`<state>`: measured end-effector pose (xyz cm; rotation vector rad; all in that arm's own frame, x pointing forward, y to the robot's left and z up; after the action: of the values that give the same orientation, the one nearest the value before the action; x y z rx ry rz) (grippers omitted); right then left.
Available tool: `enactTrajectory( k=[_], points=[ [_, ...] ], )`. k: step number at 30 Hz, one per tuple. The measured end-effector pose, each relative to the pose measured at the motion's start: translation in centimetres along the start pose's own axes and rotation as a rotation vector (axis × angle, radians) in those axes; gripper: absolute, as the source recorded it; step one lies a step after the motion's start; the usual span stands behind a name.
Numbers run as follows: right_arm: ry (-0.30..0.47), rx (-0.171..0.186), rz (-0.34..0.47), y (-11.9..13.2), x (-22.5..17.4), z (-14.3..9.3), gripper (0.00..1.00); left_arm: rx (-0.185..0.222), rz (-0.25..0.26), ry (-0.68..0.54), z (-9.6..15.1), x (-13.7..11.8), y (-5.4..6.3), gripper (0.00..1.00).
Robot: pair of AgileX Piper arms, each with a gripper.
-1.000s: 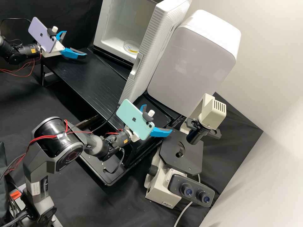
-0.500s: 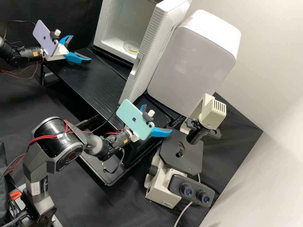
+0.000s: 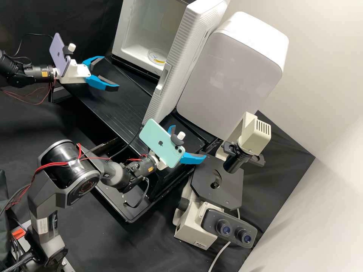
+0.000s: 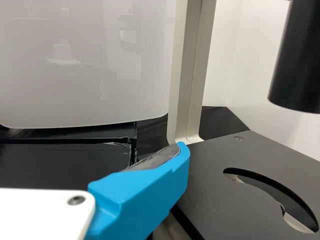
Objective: Take the petri dish out of the incubator
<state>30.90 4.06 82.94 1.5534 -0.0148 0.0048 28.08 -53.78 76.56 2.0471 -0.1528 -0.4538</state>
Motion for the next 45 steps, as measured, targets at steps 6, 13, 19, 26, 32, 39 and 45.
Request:
enactTrajectory(
  k=[6, 13, 19, 26, 32, 39, 45],
  points=[
    [0.0, 0.0, 0.0, 0.0, 0.0, 0.0, 1.0, 0.018, -0.032, -0.1, 1.8, 0.0, -0.6, 1.0],
    [0.0, 0.0, 0.0, 0.0, 0.0, 0.0, 1.0, 0.036, -0.053, -0.174, 2.9, 0.0, -0.8, 1.0],
    [0.0, 0.0, 0.0, 0.0, 0.0, 0.0, 1.0, 0.047, -0.039, -0.206, 3.3, 0.7, -0.3, 1.0],
    [0.0, 0.0, 0.0, 0.0, 0.0, 0.0, 1.0, 0.058, -0.024, -0.144, 1.3, 2.5, 0.4, 1.0],
    [0.0, 0.0, 0.0, 0.0, 0.0, 0.0, 1.0, 0.065, -0.052, -0.077, -0.5, 4.5, 0.5, 1.0],
    [0.0, 0.0, 0.0, 0.0, 0.0, 0.0, 1.0, 0.079, -0.05, -0.042, -1.7, 7.2, 1.1, 1.0],
    [0.0, 0.0, 0.0, 0.0, 0.0, 0.0, 1.0, 0.104, -0.015, -0.038, -2.5, 9.6, 2.4, 1.0]
  ],
)
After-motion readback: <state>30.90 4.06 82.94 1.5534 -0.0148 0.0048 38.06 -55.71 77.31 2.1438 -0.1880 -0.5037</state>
